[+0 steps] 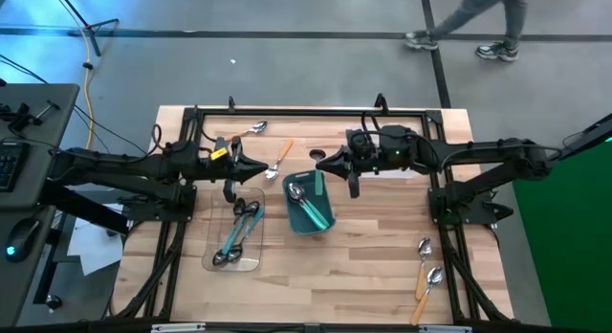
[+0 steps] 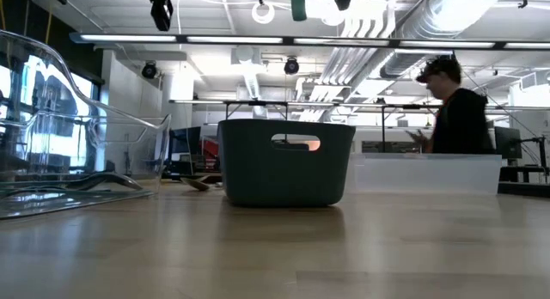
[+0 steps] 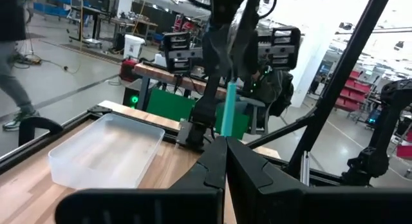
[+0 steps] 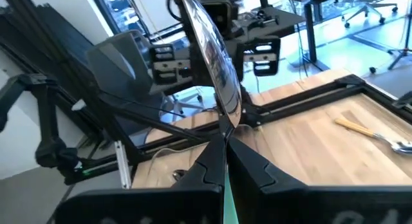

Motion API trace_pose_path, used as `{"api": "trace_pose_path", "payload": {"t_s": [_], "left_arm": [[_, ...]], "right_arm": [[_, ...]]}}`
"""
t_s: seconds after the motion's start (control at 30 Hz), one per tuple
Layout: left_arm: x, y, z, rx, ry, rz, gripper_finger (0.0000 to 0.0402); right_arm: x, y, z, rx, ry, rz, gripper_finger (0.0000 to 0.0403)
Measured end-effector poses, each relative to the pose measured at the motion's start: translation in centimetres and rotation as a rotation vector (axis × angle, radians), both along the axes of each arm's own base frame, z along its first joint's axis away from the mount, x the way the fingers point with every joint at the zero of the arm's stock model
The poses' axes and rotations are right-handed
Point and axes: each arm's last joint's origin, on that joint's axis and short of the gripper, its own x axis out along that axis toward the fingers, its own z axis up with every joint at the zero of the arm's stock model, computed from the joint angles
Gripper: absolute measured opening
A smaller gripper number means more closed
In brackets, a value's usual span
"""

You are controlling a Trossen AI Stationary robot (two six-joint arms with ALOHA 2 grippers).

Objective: Sort silverware by color (type)
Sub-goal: Put the light blue spoon into the blue bin

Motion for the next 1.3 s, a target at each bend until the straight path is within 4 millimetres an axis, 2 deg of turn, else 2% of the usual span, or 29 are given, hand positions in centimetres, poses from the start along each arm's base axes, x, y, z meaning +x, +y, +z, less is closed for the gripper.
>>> {"api": "trace_pose_path", "payload": {"t_s": [0.17, 0.37, 0.53, 0.73, 1.03, 1.3], "left_arm": [[-0.8, 0.0, 0.6, 0.001, -0.035, 0.0, 0.0], [-2.2, 0.1, 1.5, 0.006, -0.092, 0.052, 0.0], [-3.0, 0.2, 2.1, 0.069, -0.127, 0.085, 0.0], [-3.4, 0.2, 2.3, 0.067, -0.146, 0.095, 0.0], [-3.5, 0.2, 2.4, 0.067, -0.148, 0.095, 0.0], [-3.5, 0.2, 2.4, 0.067, -0.147, 0.097, 0.0]], "right_arm": [[0.7, -0.2, -0.7, 0.08, 0.027, -0.079, 0.0], [4.1, -0.3, -2.3, 0.177, 0.24, -0.118, 0.0], [7.0, -0.5, -5.0, 0.276, 0.506, -0.182, 0.0], [9.9, -0.5, -9.5, 0.334, 0.7, -0.187, 0.0], [11.7, -2.0, -14.9, 0.48, 0.866, -0.188, 0.0], [12.3, -2.1, -17.9, 0.515, 0.943, -0.176, 0.0]]}}
